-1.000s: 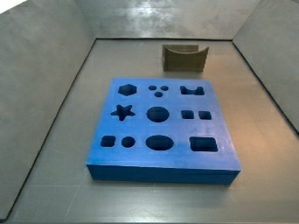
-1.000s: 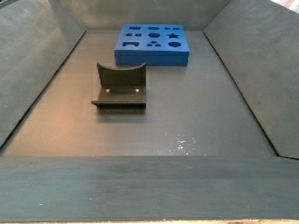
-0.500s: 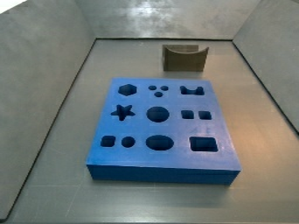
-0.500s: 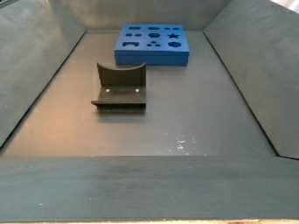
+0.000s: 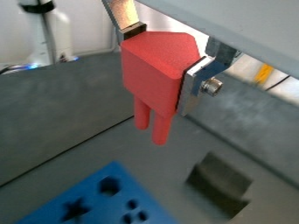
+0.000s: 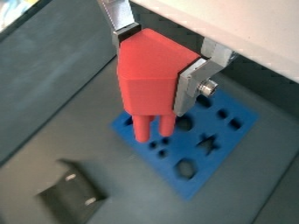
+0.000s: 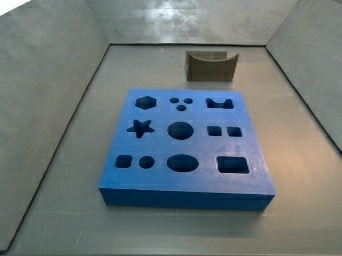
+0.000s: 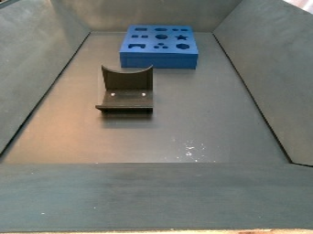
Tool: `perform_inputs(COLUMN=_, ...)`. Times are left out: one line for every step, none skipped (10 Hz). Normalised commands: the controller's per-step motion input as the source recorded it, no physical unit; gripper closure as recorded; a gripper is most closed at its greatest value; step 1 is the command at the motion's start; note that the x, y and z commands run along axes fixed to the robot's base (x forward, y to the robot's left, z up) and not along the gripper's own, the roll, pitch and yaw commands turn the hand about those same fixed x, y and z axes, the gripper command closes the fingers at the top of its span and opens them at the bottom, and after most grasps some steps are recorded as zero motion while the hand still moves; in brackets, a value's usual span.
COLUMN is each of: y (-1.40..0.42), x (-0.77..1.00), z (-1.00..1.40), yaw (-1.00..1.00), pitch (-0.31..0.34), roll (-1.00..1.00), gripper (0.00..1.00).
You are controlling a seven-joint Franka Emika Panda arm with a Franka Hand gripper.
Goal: Pick up the 3 prong object. Move up. Place the 3 prong object on the fixture. Regrasp the 3 prong object. Move to above the board. Insert the 3 prong object.
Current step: Move to above the board, then insert the 3 prong object.
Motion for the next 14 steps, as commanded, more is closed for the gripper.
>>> perform_inputs(y=-0.18, x=-0.24, z=-0.08, yaw=-0.01, pitch=-0.025, roll=-1.0, gripper=1.0)
perform_inputs(y=-0.09, x=-0.16, z=-0.05, yaw=-0.01, pitch=-0.029, roll=-0.83, gripper=1.0)
perform_inputs(y=-0.06, x=-0.13, z=-0.04, yaw=-0.01, pitch=-0.036, roll=-0.66, gripper=1.0)
perform_inputs(y=-0.03, x=-0.09, z=-0.02, yaw=-0.01, pitch=-0.042, roll=-0.39, gripper=1.0)
perform_inputs(y=-0.01, x=-0.07, z=-0.01, yaw=-0.01, pitch=-0.038, roll=-0.26, gripper=1.0)
perform_inputs(y=0.0, x=0.0, z=0.0, yaw=-0.02, pitch=0.0, roll=0.0, gripper=1.0)
perform_inputs(y=0.03, x=0.0, z=-0.12, yaw=-0.2, pitch=-0.08, roll=0.0, gripper=1.0)
perform_inputs(y=0.05, x=-0.07, z=-0.22, yaw=-0.29, pitch=-0.134, roll=0.0, gripper=1.0)
perform_inputs(y=0.08, x=-0.08, z=-0.3, yaw=-0.43, pitch=-0.046, roll=0.0, gripper=1.0)
perform_inputs(y=0.18, x=0.0, z=-0.37, yaw=-0.5, pitch=0.0, roll=0.0, gripper=1.0)
perform_inputs(y=0.19, x=0.0, z=-0.44, yaw=-0.63, pitch=0.0, roll=0.0, gripper=1.0)
perform_inputs(y=0.17, x=0.0, z=-0.51, yaw=-0.64, pitch=0.0, roll=0.0, gripper=1.0)
perform_inputs(y=0.17, x=0.0, z=-0.55, yaw=-0.65, pitch=-0.009, roll=0.0, gripper=1.0)
perform_inputs(y=0.15, x=0.0, z=-0.57, yaw=-0.71, pitch=-0.091, roll=0.0, gripper=1.0)
